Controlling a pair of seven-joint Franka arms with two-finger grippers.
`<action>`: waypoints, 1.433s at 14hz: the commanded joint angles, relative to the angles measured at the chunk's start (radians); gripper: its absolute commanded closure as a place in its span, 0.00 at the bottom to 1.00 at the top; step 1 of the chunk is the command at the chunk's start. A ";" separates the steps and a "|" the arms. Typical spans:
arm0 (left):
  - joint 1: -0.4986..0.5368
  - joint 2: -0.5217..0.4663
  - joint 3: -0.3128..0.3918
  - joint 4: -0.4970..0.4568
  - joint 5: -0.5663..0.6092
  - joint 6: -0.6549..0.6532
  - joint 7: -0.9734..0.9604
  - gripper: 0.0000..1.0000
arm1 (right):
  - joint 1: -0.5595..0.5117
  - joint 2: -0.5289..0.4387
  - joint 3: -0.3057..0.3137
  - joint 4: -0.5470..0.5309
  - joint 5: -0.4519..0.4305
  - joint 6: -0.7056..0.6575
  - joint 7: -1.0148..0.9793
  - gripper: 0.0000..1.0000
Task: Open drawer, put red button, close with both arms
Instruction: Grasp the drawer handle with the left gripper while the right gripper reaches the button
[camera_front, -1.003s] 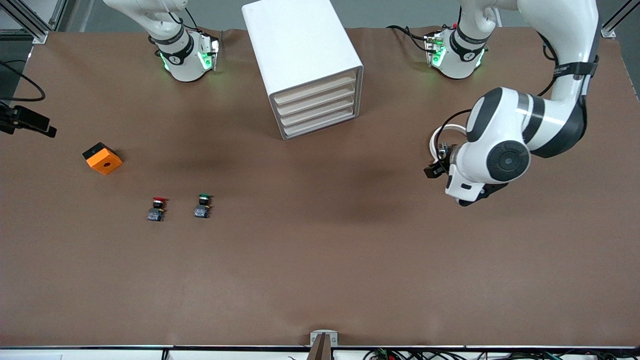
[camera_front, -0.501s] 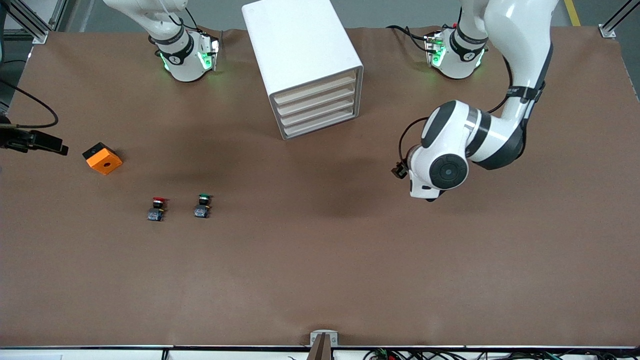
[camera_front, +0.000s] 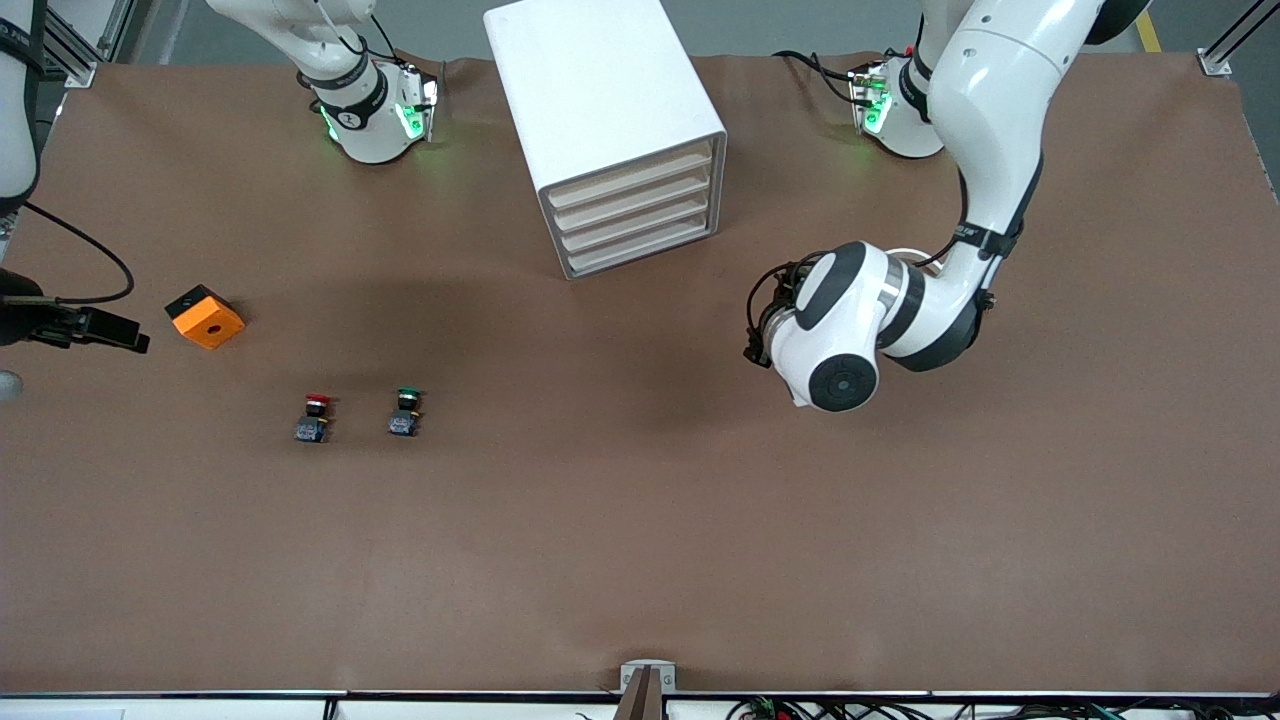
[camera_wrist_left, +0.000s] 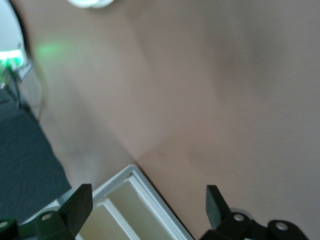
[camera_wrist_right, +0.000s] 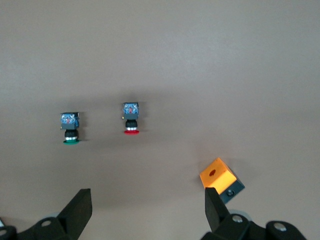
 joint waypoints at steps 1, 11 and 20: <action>-0.002 0.055 -0.028 0.044 -0.074 -0.071 -0.133 0.00 | -0.005 0.009 0.010 -0.100 0.011 0.124 0.000 0.00; -0.034 0.133 -0.043 0.049 -0.313 -0.153 -0.334 0.00 | 0.056 0.184 0.011 -0.228 0.071 0.528 0.000 0.00; -0.096 0.167 -0.045 0.037 -0.343 -0.245 -0.421 0.04 | 0.087 0.304 0.011 -0.377 0.122 0.807 0.003 0.00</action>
